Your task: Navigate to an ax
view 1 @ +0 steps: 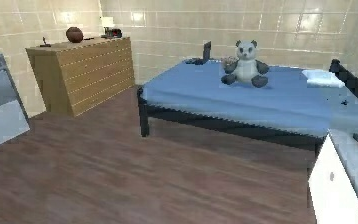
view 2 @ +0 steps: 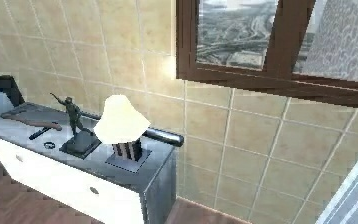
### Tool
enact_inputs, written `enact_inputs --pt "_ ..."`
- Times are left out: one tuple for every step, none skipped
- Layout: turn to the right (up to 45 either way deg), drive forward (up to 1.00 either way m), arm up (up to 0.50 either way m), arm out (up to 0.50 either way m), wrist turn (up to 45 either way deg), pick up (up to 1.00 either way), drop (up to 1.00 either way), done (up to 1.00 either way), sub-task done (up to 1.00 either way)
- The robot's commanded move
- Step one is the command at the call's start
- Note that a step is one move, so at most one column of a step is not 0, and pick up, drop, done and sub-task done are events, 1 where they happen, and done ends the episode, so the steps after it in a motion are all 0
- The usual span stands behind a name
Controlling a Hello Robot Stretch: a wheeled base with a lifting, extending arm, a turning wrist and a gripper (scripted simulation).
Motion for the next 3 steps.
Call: enact_inputs --pt "33.0 0.0 0.0 0.0 0.0 0.0 0.0 0.0 0.0" --pt "0.0 0.45 0.0 0.0 0.0 0.0 0.0 0.0 0.0" --pt "27.0 0.0 0.0 0.0 0.0 0.0 0.0 0.0 0.0"
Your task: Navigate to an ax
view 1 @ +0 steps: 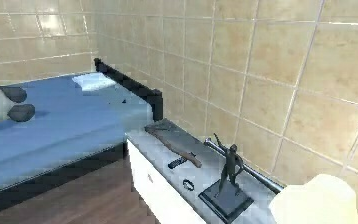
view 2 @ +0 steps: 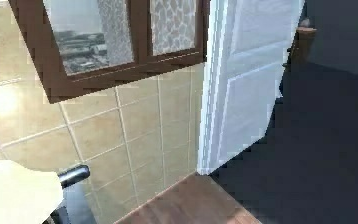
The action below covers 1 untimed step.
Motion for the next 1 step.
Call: enact_inputs --pt "0.0 0.0 0.0 0.0 0.0 0.0 0.0 1.0 0.0"
